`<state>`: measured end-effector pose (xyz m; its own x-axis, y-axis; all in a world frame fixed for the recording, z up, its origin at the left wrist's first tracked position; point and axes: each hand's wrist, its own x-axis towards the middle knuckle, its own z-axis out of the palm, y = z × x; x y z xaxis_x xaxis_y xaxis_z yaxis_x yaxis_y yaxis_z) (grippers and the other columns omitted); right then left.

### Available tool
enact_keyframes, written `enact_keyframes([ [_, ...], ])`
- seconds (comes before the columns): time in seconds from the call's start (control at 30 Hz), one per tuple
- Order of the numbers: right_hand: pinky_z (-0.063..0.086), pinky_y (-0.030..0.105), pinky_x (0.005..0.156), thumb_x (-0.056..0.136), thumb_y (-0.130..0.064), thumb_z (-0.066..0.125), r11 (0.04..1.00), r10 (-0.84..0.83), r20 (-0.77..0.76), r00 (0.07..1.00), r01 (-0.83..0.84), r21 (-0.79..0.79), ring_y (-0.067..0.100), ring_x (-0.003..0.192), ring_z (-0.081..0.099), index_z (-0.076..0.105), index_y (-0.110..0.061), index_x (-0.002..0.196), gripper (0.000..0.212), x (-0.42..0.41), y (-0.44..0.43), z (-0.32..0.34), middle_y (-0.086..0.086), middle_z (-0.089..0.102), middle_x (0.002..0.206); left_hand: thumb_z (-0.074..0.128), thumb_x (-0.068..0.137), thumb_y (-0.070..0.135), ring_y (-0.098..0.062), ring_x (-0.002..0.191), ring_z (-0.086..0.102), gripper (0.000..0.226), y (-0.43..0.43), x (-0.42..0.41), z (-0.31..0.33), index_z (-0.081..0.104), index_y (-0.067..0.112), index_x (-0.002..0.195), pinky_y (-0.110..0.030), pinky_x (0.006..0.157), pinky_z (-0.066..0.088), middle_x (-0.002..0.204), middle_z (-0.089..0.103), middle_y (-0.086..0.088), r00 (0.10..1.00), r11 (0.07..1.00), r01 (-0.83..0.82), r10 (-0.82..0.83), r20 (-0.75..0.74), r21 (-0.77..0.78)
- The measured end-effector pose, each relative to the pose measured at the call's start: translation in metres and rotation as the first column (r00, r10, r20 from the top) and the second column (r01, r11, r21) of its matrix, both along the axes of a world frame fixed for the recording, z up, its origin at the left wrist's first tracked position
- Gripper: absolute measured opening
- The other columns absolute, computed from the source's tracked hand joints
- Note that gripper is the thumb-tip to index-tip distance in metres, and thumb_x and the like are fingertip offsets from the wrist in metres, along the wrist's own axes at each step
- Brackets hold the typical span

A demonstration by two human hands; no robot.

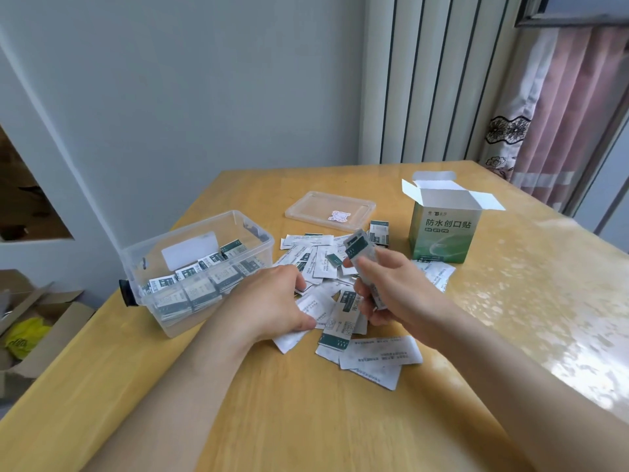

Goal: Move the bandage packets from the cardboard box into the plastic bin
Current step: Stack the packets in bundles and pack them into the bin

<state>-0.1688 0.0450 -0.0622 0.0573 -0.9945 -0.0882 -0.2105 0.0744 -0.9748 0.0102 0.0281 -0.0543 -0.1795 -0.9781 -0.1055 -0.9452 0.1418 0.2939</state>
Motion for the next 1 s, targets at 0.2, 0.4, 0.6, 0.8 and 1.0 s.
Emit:
enact_keyframes([
  [0.2,0.04,0.032,0.055,0.098,-0.016,0.034,0.986,0.029,-0.656,0.754,-0.131,-0.106,0.022,0.057,0.045,0.045,-0.007,0.081,0.023,-0.002,-0.004,-0.007,0.006,0.049,0.067,0.075,0.074,0.051,-0.017,0.111,0.051,0.059,0.003,0.0,0.002,0.05,0.027,0.122,-0.029,0.082,0.04,0.115,0.056,0.006,0.997,0.998,0.002,0.002,0.073,-0.058],
  [0.4,0.036,0.031,0.054,0.096,-0.015,0.039,0.979,-0.005,-0.708,0.707,-0.141,-0.147,0.024,0.063,0.049,0.056,0.001,0.09,0.025,0.001,-0.006,-0.01,0.014,0.06,0.08,0.078,0.075,0.04,-0.016,0.109,0.052,0.053,0.003,-0.002,0.0,0.05,0.026,0.118,-0.028,0.083,0.041,0.113,0.057,0.007,1.0,0.998,0.01,-0.01,-0.005,-0.061],
  [0.6,0.026,0.027,0.045,0.095,-0.019,0.048,0.982,-0.004,-0.542,0.841,-0.099,-0.161,0.018,0.05,0.034,0.052,0.005,0.078,0.03,0.002,-0.008,-0.01,0.007,0.041,0.06,0.075,0.078,0.031,-0.013,0.093,0.052,0.044,0.003,-0.005,0.0,0.051,0.029,0.114,-0.026,0.071,0.04,0.091,0.048,0.013,0.997,0.996,0.023,-0.029,-0.068,-0.084],
  [0.8,0.032,0.019,0.034,0.1,-0.042,0.042,0.956,-0.029,0.429,0.903,-0.1,0.275,0.013,0.042,0.043,0.063,-0.007,0.104,0.041,-0.005,-0.004,0.006,0.003,0.047,0.061,0.08,0.074,0.006,-0.006,0.059,0.052,0.013,0.007,-0.007,0.012,0.073,0.016,0.076,-0.015,0.054,0.039,0.069,0.061,0.015,0.765,0.722,-0.062,-0.41,-0.497,-0.69],
  [1.0,0.042,0.023,0.038,0.099,-0.039,0.046,0.942,0.138,0.459,0.878,-0.259,0.213,0.02,0.05,0.055,0.058,-0.009,0.091,0.034,0.006,0.003,0.005,0.01,0.058,0.063,0.059,0.068,0.003,-0.009,0.078,0.058,0.027,0.011,-0.028,-0.014,0.076,0.016,0.083,-0.026,0.071,0.049,0.081,0.065,0.007,0.791,0.694,0.185,-0.526,-0.314,-0.696],
])
